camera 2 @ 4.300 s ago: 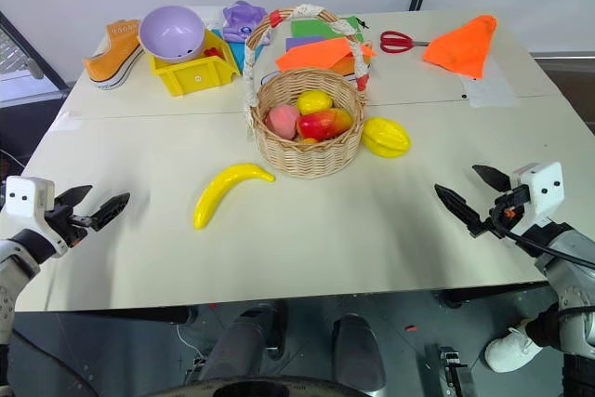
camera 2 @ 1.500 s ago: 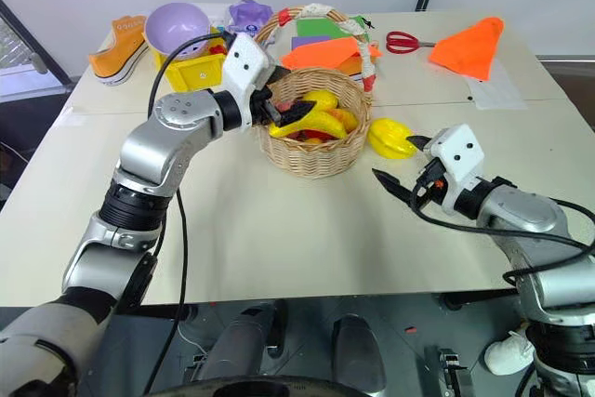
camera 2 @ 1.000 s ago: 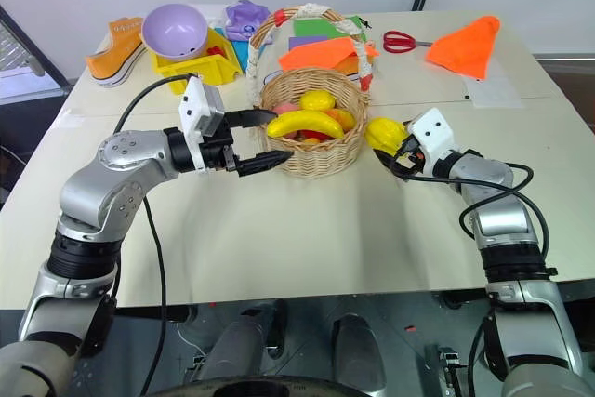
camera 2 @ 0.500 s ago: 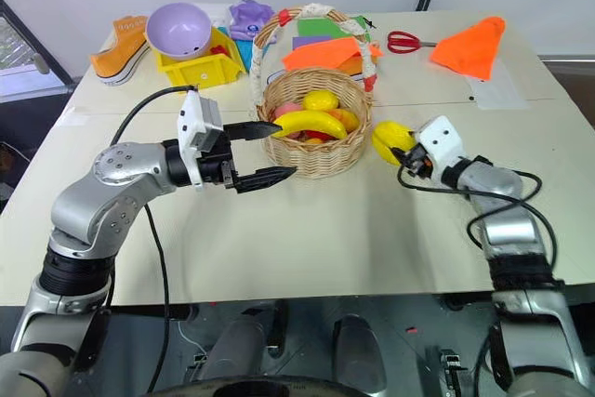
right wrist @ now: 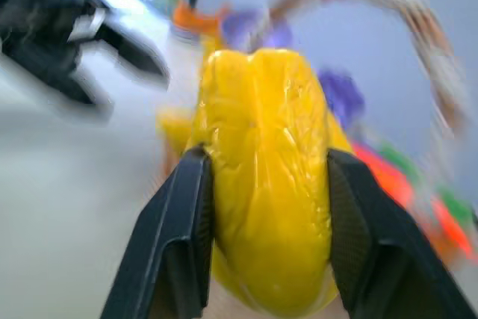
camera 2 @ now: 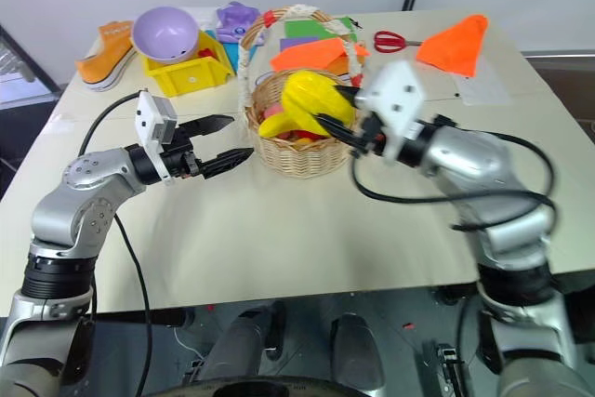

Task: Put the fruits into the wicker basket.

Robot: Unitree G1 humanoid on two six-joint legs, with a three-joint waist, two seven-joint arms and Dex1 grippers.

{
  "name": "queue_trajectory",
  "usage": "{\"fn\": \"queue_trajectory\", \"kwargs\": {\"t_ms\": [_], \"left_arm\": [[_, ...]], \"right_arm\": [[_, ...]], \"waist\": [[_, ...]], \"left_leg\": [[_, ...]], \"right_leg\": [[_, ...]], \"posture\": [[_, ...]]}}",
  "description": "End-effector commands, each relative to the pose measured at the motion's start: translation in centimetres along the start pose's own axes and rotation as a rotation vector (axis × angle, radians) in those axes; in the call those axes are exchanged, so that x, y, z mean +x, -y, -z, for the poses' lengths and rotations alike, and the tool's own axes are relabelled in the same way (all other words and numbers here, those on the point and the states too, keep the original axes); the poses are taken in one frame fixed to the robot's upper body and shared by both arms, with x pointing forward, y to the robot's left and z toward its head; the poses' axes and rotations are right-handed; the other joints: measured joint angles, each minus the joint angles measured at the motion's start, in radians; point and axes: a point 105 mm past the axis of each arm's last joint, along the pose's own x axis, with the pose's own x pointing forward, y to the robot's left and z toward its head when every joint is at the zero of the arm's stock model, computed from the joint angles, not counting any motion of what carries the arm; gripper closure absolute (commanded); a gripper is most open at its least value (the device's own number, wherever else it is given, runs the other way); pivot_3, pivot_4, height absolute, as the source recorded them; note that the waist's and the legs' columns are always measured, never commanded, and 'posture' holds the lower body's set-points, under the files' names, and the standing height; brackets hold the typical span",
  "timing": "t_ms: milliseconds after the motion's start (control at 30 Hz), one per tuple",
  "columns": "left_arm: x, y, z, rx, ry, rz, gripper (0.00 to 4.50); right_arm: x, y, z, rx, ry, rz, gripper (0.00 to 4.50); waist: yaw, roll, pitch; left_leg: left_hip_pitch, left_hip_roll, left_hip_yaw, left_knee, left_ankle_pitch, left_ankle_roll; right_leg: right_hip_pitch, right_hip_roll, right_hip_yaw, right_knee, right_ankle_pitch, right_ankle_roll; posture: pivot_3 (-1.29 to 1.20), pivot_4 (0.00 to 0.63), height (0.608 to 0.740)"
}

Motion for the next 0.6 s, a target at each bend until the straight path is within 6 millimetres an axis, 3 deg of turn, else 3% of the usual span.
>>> {"fn": "queue_trajectory", "kwargs": {"t_ms": [33, 67, 167, 267, 467, 600], "left_arm": [[0.2, 0.8, -1.8, 0.041, 0.068, 0.009, 0.34], [0.2, 0.9, -1.8, 0.039, 0.074, 0.008, 0.34], [0.3, 1.5, -2.1, 0.034, 0.091, 0.005, 0.34], [0.2, 2.0, -2.2, 0.023, 0.099, 0.001, 0.34], [0.2, 2.6, -2.2, 0.01, 0.099, 0.012, 0.34], [0.4, 2.8, -2.5, -0.001, 0.113, 0.026, 0.34]], "right_arm": [[2.9, 0.7, 0.7, -0.032, -0.023, 0.047, 2.74], [3.4, 0.6, 0.9, -0.036, -0.025, 0.042, 2.74], [4.2, 1.3, 1.0, -0.058, -0.032, 0.085, 1.66], [3.7, 1.4, 0.1, -0.1, 0.014, 0.104, 0.07], [-0.5, 2.1, -1.4, -0.109, 0.062, 0.106, 0.03], [-2.9, 5.4, -0.7, -0.043, 0.021, 0.255, 0.03]], "waist": [[0.009, 0.0, 0.0], [0.011, 0.0, 0.0], [0.016, 0.0, 0.0], [0.016, 0.0, 0.0], [0.019, 0.0, 0.0], [0.014, 0.0, 0.0]], "left_leg": [[-0.001, -0.001, 0.0, 0.0, 0.0, 0.0], [-0.002, -0.001, 0.0, 0.0, 0.0, 0.0], [-0.002, -0.002, 0.001, 0.0, 0.0, 0.0], [-0.002, -0.002, 0.0, 0.0, 0.001, -0.001], [-0.002, -0.002, 0.0, 0.0, 0.0, -0.001], [-0.001, -0.001, 0.001, 0.0, 0.0, -0.001]], "right_leg": [[0.0, -0.001, 0.0, 0.0, 0.0, 0.0], [-0.001, -0.001, 0.0, 0.0, 0.0, 0.0], [-0.001, -0.001, 0.0, 0.0, 0.0, 0.0], [-0.001, 0.001, 0.0, 0.001, 0.0, 0.001], [0.0, 0.001, 0.001, 0.002, 0.0, 0.001], [0.001, 0.001, 0.001, 0.001, 0.0, 0.0]], "posture": [[0.0, 0.15, 0.74], [0.0, 0.15, 0.74], [0.0, 0.15, 0.74], [0.0, 0.15, 0.74], [0.0, 0.15, 0.74], [0.0, 0.15, 0.74]]}}
